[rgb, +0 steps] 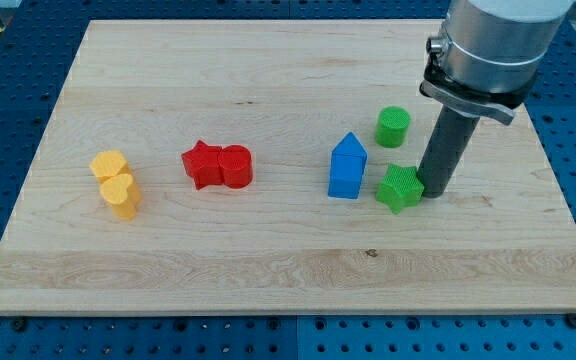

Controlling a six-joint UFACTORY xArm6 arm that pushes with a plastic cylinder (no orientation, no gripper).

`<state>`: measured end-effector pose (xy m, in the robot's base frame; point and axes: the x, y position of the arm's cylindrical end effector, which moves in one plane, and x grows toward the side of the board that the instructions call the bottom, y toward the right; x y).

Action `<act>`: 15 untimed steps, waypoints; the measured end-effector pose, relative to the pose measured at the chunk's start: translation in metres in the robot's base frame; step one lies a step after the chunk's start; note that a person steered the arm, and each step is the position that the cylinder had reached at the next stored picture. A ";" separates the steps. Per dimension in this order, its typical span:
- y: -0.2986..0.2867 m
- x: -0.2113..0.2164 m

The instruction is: Move the green star to the bottom of the blue cube

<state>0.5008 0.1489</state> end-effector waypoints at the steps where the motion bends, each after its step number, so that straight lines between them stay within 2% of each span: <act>1: 0.003 -0.003; 3: 0.002 -0.060; 9: -0.006 0.004; 11: -0.028 0.024; 14: -0.047 0.032; 15: -0.028 0.032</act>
<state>0.5328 0.1212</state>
